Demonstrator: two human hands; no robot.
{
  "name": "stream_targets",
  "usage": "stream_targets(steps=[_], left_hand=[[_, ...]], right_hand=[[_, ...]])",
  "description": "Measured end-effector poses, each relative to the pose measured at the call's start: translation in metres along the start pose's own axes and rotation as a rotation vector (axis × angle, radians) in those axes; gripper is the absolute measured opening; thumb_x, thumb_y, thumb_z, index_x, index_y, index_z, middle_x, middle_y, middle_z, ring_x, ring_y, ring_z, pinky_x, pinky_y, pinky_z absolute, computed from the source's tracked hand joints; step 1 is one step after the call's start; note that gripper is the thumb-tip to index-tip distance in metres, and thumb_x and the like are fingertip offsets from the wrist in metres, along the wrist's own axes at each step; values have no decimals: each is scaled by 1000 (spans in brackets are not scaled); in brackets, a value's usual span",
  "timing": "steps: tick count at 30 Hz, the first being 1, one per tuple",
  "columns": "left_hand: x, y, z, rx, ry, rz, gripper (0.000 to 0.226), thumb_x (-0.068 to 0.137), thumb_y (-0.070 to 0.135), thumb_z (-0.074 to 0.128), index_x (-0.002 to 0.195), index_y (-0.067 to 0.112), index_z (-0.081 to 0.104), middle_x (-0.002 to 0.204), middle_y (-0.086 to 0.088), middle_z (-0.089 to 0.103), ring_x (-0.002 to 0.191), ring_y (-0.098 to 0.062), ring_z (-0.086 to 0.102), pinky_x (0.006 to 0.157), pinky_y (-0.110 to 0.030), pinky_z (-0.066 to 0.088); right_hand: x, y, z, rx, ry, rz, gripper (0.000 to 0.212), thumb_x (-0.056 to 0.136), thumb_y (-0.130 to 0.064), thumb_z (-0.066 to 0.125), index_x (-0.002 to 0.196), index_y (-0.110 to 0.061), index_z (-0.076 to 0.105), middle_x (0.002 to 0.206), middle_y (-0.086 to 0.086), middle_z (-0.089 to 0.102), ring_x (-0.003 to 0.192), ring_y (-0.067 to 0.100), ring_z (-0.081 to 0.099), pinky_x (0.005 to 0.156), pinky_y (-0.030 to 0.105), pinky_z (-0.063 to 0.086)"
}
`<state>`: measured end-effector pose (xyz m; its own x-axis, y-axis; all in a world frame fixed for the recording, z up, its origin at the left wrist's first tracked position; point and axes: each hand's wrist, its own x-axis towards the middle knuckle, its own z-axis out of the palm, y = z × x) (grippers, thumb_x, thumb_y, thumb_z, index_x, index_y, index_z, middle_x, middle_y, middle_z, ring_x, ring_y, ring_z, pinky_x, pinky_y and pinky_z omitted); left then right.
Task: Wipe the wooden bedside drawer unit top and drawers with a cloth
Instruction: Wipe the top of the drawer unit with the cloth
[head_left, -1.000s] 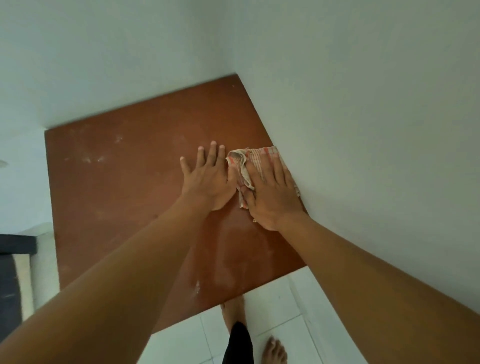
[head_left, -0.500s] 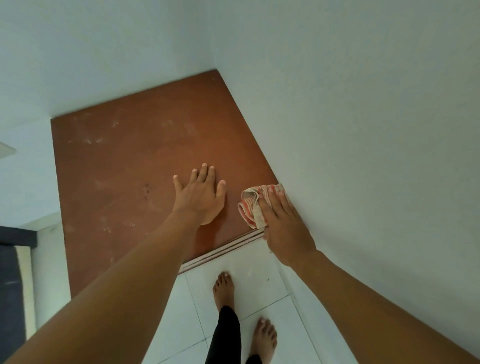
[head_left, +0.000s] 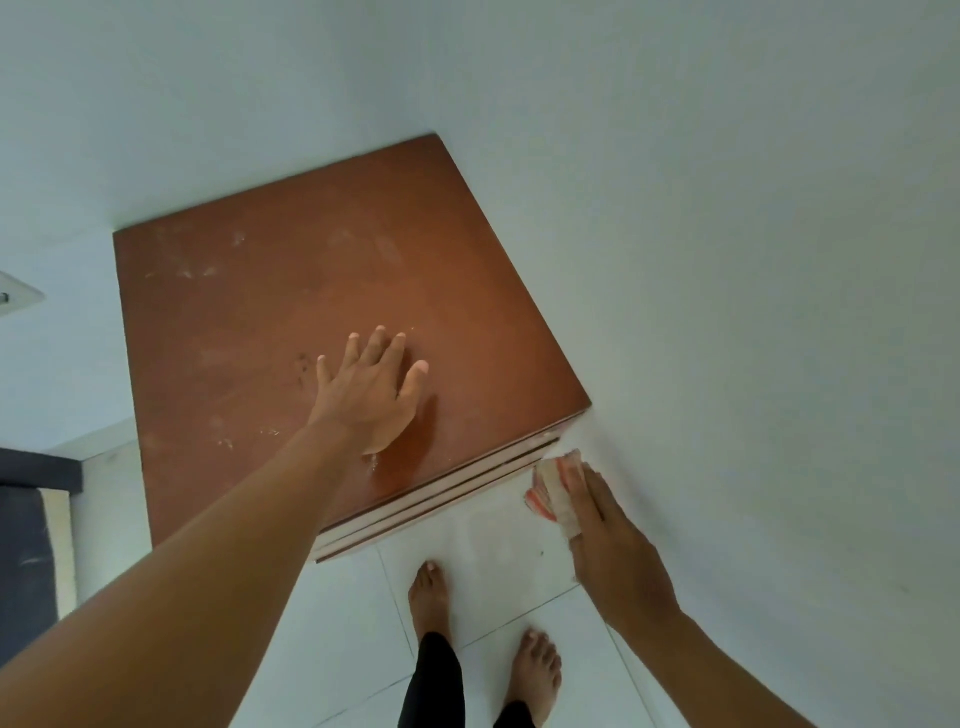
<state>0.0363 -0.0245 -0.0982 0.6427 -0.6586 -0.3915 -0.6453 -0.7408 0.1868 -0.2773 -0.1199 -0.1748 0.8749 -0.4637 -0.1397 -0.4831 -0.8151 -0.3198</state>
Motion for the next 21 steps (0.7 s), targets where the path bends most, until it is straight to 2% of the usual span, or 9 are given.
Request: stream_targets(steps=[2,3,5,8,10,13,17,21], left_hand=[[4,-8,-4,1,-3,-6,69,102,61,14,163,28,14,171,1,2,157,-26,-2,123,-59,3],[8,-12,-7,-1,3,-11,68,102,61,15,162,29,15,171,1,3,157,-26,-1,123,-59,4],[21,-22,-19,-6,23,-24,67,102,61,18,162,30,19,171,0,5,157,-27,0,123,-59,6],[48,-37,-43,-27,47,-41,66,102,61,20,161,31,22,171,-1,6,157,-28,0,122,-59,7],[67,-45,-60,-23,55,-41,67,101,63,20,161,32,21,171,-1,6,157,-28,0,123,-59,7],[99,-62,-85,-10,64,-31,67,102,62,19,161,31,21,171,-1,6,157,-28,-1,122,-60,7],[148,-89,-109,-10,84,-22,66,103,60,21,161,29,22,171,-2,8,157,-27,0,122,-60,8],[198,-115,-120,14,89,-31,65,103,58,22,161,28,21,171,-3,9,157,-27,0,121,-61,8]], right_hand=[[26,-19,-19,58,128,-109,61,107,-30,46,161,-8,24,167,10,29,150,23,36,110,32,45],[43,-30,-32,125,180,-136,56,111,-35,35,160,-10,27,165,9,32,151,22,36,111,32,45],[87,-51,-60,241,294,-170,55,112,-38,28,158,-10,34,162,9,39,150,22,38,112,32,45],[166,-80,-91,270,360,-180,53,110,-35,30,157,-12,37,161,7,41,149,24,39,117,36,41],[221,-96,-103,275,316,-148,52,107,-22,42,158,-14,35,162,7,38,149,26,37,119,41,39],[303,-120,-117,291,286,-144,59,100,-4,47,157,-13,37,162,9,37,149,27,36,123,38,31],[400,-147,-123,278,226,-178,57,100,-4,45,156,-14,38,161,10,39,146,31,38,120,45,33],[471,-161,-115,221,175,-213,57,99,-4,45,155,-13,38,159,9,40,142,30,41,117,42,36]])
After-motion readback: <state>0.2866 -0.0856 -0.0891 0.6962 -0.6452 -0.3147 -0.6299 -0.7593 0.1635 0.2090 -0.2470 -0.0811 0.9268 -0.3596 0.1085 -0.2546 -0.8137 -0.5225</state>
